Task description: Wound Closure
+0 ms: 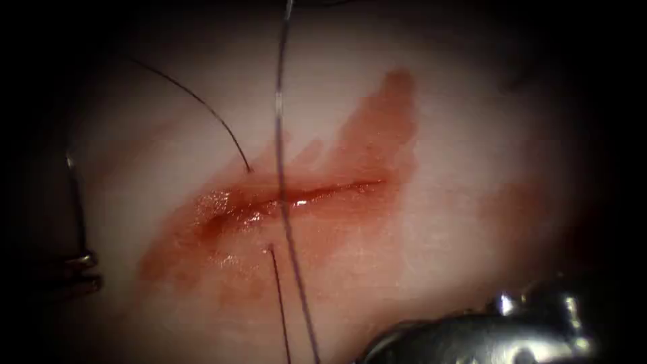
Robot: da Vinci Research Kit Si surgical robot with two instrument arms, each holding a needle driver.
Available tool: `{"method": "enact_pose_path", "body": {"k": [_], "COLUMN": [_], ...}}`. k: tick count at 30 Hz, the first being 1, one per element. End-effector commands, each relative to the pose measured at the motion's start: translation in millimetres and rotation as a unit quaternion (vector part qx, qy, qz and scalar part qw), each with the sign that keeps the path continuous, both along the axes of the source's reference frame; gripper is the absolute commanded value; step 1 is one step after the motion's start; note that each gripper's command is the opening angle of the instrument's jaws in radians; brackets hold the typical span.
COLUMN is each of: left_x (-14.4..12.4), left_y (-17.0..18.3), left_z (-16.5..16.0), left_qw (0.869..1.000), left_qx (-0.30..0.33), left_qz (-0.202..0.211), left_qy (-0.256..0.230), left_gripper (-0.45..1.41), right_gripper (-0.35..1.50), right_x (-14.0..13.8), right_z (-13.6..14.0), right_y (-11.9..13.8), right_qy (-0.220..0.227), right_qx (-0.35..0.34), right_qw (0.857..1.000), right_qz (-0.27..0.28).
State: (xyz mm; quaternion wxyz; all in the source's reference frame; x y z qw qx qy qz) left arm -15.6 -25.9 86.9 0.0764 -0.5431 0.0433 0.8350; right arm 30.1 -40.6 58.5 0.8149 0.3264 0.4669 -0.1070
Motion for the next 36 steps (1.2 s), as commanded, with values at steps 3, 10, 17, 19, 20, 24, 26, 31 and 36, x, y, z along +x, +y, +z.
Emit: {"method": "enact_pose_path", "body": {"k": [3,10,17,19,20,24,26,31,36], "left_x": [-0.6,-0.6,-0.8,-0.9,-1.0,-1.0,-1.0,-1.0,-1.0], "left_y": [-0.5,-0.5,-0.6,-0.7,-0.7,-0.7,-0.7,-0.7,-0.7], "left_z": [0.6,0.6,0.7,0.8,0.8,0.8,0.8,0.8,0.8], "left_qw": [1.000,1.000,1.000,1.000,1.000,1.000,1.000,1.000,1.000], "left_qx": [0.001,0.001,0.001,0.002,0.002,0.002,0.002,0.002,0.002], "left_qz": [0.001,0.001,0.002,0.005,0.004,0.004,0.004,0.004,0.004], "left_qy": [-0.001,-0.001,0.000,0.000,0.000,0.000,0.000,0.000,0.000], "left_gripper": [-0.45,-0.45,-0.45,-0.45,-0.45,-0.45,-0.45,-0.45,-0.45], "right_gripper": [-0.35,1.20,1.18,1.20,1.20,1.21,1.20,1.08,0.39], "right_x": [0.2,-4.0,-5.6,-5.0,-4.6,-1.0,0.4,2.6,3.7], "right_z": [-0.3,1.0,5.2,6.8,7.4,10.1,10.5,11.3,12.2], "right_y": [-0.8,4.9,6.7,6.4,6.2,5.6,5.8,6.2,5.8], "right_qy": [0.012,-0.001,-0.036,-0.040,-0.040,-0.037,-0.036,-0.039,-0.043], "right_qx": [0.005,-0.054,-0.082,-0.081,-0.081,-0.083,-0.084,-0.085,-0.070], "right_qw": [1.000,0.996,0.986,0.985,0.985,0.983,0.982,0.980,0.982], "right_qz": [-0.017,0.073,0.141,0.145,0.146,0.157,0.163,0.173,0.173]}}
